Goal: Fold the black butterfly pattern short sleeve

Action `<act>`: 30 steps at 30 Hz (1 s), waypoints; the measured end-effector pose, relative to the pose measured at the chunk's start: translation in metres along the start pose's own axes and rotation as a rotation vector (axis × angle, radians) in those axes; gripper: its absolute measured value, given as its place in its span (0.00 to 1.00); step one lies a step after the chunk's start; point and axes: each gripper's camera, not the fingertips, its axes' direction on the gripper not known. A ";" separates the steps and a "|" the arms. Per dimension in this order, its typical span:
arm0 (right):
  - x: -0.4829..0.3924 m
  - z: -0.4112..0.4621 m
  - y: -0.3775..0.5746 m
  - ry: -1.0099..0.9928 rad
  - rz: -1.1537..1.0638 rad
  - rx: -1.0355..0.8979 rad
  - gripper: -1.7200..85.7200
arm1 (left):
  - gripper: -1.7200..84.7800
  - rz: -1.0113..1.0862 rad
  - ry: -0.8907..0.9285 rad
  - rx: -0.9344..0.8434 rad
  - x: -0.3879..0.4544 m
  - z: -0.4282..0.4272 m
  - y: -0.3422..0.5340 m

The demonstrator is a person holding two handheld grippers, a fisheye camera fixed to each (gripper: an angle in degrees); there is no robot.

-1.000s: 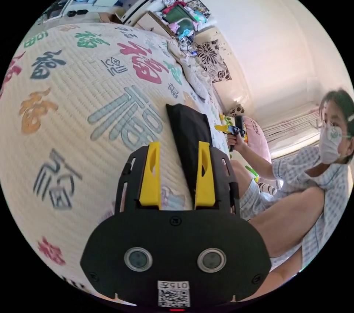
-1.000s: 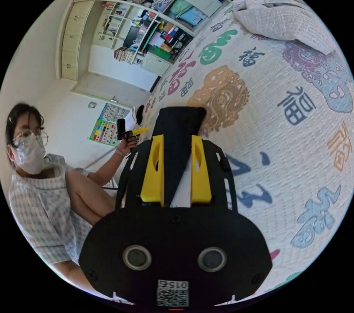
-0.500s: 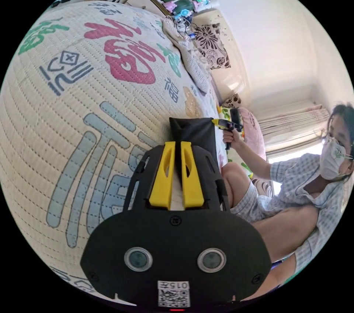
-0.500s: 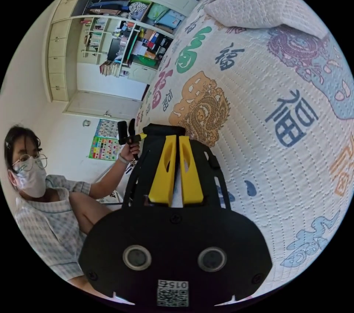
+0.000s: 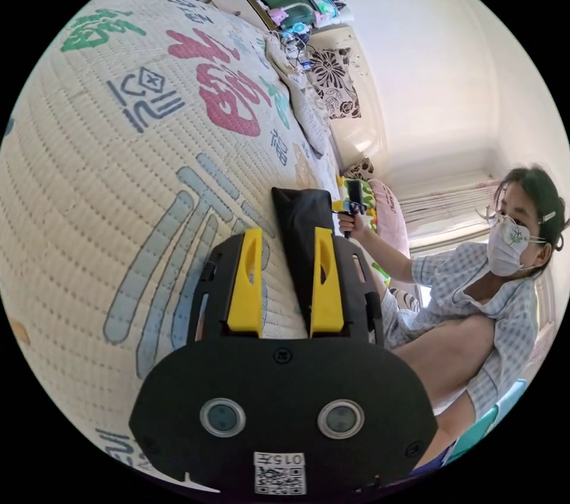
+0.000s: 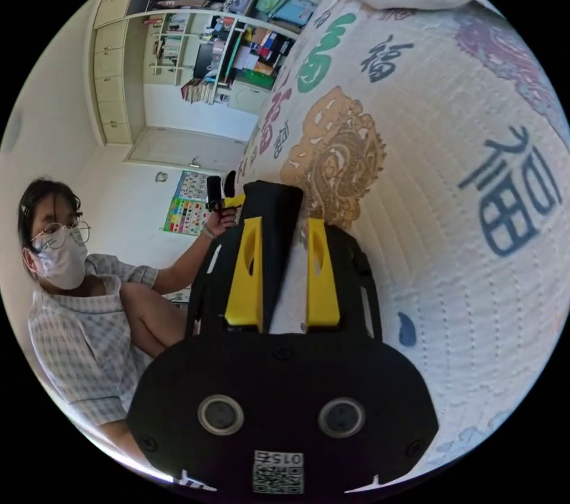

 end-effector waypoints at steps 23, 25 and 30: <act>-0.150 0.048 -0.027 0.157 -0.496 -0.079 0.04 | 0.07 0.469 -0.063 -0.103 0.114 0.013 -0.042; -0.179 0.065 0.006 0.199 -0.590 -0.131 0.04 | 0.08 0.578 -0.093 -0.130 0.141 0.012 -0.007; -0.215 0.116 0.078 0.299 -0.697 -0.250 0.05 | 0.07 0.653 -0.131 -0.149 0.174 0.015 0.079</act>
